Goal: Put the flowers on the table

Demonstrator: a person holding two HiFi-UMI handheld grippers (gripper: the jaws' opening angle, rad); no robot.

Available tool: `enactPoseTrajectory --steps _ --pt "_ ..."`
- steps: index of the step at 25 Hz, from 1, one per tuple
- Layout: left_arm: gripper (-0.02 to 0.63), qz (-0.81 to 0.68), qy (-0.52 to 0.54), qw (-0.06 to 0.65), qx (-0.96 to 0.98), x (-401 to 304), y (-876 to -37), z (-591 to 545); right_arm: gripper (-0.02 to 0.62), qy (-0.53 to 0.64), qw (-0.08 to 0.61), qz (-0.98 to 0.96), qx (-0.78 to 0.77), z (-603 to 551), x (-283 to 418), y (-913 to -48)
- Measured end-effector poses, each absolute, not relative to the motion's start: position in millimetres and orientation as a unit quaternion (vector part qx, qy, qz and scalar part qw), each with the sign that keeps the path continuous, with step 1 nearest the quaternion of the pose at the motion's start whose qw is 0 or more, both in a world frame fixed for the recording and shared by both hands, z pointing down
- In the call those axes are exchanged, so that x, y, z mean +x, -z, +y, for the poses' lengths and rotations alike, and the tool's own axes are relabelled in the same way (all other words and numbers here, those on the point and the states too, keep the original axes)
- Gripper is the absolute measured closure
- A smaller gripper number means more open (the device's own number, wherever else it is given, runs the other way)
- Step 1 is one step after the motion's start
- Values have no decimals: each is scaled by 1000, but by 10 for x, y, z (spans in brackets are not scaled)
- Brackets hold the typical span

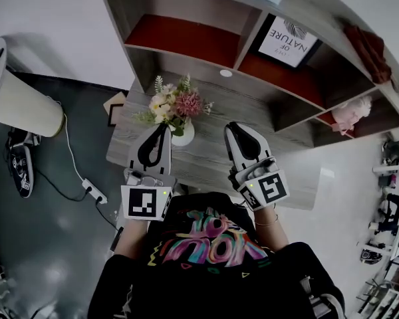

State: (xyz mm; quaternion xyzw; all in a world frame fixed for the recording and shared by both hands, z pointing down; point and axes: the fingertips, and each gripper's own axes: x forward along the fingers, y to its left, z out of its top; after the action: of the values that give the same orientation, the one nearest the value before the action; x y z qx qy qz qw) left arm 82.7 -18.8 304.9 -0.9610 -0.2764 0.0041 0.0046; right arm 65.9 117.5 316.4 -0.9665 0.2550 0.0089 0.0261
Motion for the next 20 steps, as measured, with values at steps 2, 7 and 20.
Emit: enactPoseTrajectory --steps 2,7,20 --pt "574 -279 4 10 -960 814 -3105 -222 577 -9 24 254 -967 1153 642 -3185" --pt "574 -268 2 -7 -963 803 -3144 -264 578 -2 32 256 -966 1081 639 -3222" --pt "574 -251 3 -18 -968 775 -3203 -302 580 23 32 259 -965 1176 610 -3419"
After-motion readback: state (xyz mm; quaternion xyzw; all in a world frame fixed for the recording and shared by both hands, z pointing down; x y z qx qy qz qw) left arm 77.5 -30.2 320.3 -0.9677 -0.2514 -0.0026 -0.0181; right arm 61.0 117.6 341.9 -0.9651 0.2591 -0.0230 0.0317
